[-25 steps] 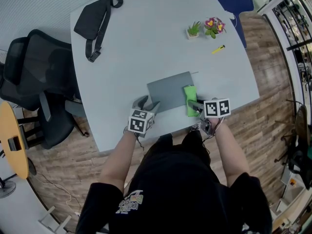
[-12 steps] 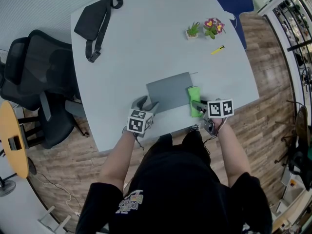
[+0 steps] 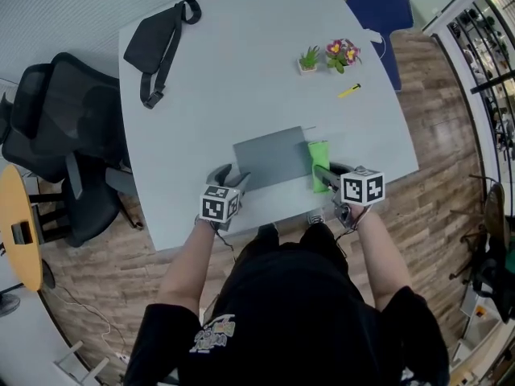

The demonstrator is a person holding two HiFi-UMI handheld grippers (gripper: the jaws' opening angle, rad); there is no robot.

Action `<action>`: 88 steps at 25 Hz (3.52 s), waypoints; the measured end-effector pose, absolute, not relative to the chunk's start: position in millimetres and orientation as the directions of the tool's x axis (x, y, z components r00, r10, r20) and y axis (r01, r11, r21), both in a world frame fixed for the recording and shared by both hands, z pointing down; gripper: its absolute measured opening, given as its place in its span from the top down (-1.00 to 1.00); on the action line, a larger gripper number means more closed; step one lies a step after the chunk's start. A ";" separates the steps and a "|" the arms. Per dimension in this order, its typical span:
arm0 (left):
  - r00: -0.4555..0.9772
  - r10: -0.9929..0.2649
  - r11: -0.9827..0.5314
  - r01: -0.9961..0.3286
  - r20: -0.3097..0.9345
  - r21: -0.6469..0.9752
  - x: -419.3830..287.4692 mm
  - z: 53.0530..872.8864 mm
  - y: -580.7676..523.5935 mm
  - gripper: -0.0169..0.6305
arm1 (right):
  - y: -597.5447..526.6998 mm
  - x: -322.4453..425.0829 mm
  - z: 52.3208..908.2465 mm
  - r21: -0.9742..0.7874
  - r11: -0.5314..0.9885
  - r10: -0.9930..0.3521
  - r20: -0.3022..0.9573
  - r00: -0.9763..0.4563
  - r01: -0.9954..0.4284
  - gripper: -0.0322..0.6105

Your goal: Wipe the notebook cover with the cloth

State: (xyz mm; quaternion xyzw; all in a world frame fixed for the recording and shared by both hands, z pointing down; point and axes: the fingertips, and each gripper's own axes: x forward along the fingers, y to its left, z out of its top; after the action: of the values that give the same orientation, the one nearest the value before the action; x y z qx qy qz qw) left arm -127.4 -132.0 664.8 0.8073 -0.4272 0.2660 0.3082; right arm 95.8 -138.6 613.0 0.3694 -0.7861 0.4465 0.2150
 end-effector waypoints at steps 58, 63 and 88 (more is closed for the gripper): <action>0.336 -0.923 -0.323 -0.941 0.188 0.100 -49.4 382.2 133.4 0.93 | 67.7 92.3 393.1 -0.276 0.745 -0.553 0.255 -0.793 -0.608 0.56; 0.378 -0.905 -0.365 -0.926 0.195 0.100 -38.5 390.2 151.8 0.93 | 98.3 108.9 401.9 -0.270 0.695 -0.611 0.267 -0.745 -0.666 0.56; 0.414 -0.896 -0.402 -0.910 0.160 0.104 0.0 378.5 192.7 0.93 | 150.1 132.0 390.4 -0.226 0.699 -0.634 0.245 -0.734 -0.679 0.56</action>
State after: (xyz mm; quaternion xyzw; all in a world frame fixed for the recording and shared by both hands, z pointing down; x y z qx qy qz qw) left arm 0.0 192.7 378.5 0.8364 -0.5397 0.0391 0.0873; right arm 132.0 150.1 390.4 0.3571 -0.9186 0.1518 0.0744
